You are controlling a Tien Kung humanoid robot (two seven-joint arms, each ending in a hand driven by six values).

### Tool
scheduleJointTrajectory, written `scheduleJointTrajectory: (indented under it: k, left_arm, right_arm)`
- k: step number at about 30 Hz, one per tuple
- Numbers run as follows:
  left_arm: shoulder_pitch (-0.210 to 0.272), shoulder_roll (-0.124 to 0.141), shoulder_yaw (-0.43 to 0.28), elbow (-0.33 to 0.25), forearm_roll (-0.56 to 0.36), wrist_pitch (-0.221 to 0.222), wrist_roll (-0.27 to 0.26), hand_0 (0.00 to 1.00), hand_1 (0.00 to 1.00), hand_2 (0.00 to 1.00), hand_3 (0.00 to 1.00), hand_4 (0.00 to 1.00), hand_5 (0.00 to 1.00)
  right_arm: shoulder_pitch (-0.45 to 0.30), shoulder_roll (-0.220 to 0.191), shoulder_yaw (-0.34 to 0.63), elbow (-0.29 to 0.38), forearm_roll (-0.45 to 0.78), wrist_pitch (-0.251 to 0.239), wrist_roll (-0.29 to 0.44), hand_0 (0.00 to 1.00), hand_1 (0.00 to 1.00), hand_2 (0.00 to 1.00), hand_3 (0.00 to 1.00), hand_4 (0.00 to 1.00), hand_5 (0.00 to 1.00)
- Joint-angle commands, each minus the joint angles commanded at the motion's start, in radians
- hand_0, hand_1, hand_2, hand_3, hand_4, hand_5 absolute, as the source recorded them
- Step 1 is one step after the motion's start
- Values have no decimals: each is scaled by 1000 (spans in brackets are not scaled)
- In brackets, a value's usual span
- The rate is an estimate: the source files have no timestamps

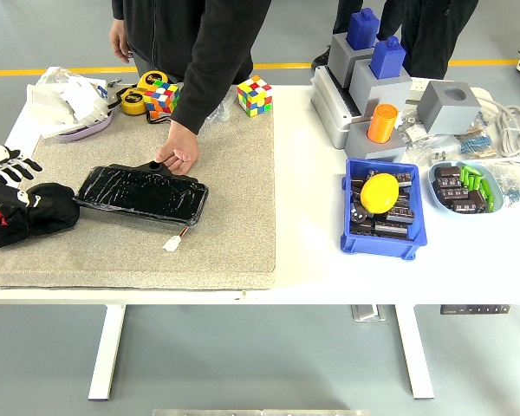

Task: Pick the rag up,wipe the panel,place it on the desk

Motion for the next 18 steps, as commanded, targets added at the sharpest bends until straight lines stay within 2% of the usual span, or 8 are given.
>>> scheduleJointTrajectory:
  k: [4,10,18]
  left_arm:
    - [0,-10,2,14,23,13,-12,661,732,744,766,998,418]
    - [-7,-33,12,74,55,69,-62,670,737,756,773,998,403]
    - [-11,-50,35,123,60,93,-88,671,740,759,773,998,384]
  right_arm:
    - [0,0,0,0,1,0,0,717,685,679,583,998,508]
    - [3,3,5,2,2,2,3,718,685,679,584,998,509]
    - [3,1,5,2,5,4,4,717,685,679,584,998,509]
